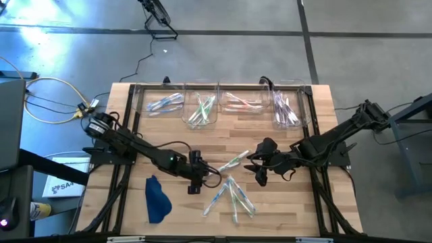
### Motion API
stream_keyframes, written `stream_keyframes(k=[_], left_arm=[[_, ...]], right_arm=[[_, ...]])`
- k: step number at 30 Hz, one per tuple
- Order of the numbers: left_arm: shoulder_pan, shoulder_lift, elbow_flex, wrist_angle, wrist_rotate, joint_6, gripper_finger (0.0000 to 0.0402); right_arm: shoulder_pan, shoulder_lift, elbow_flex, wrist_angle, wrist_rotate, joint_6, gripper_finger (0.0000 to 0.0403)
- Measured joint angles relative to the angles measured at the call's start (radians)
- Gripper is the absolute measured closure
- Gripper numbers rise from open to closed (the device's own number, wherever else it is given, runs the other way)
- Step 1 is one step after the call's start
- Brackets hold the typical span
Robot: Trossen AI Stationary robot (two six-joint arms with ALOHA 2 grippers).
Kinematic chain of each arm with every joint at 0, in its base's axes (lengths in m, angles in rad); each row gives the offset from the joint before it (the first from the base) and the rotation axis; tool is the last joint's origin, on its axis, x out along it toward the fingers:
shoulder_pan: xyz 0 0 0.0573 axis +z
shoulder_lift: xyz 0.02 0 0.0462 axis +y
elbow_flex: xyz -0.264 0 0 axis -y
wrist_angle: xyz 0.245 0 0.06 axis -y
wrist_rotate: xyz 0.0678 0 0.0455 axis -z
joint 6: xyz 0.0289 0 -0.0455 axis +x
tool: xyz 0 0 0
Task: Pick & Place Toothbrushes
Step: Put the purple toothbrush into the right transparent bin
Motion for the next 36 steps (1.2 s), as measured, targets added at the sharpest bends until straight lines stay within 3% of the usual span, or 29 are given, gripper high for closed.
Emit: stream_keyframes(k=[14,36], left_arm=[[0.0,0.045,0.0,-0.001,-0.017,-0.092,0.0121],[0.0,0.045,0.0,0.015,-0.056,-0.094,0.0121]], right_arm=[[0.0,0.0,0.0,0.001,0.0,0.0,0.0208],[0.0,0.0,0.0,0.002,0.0,0.0,0.0208]])
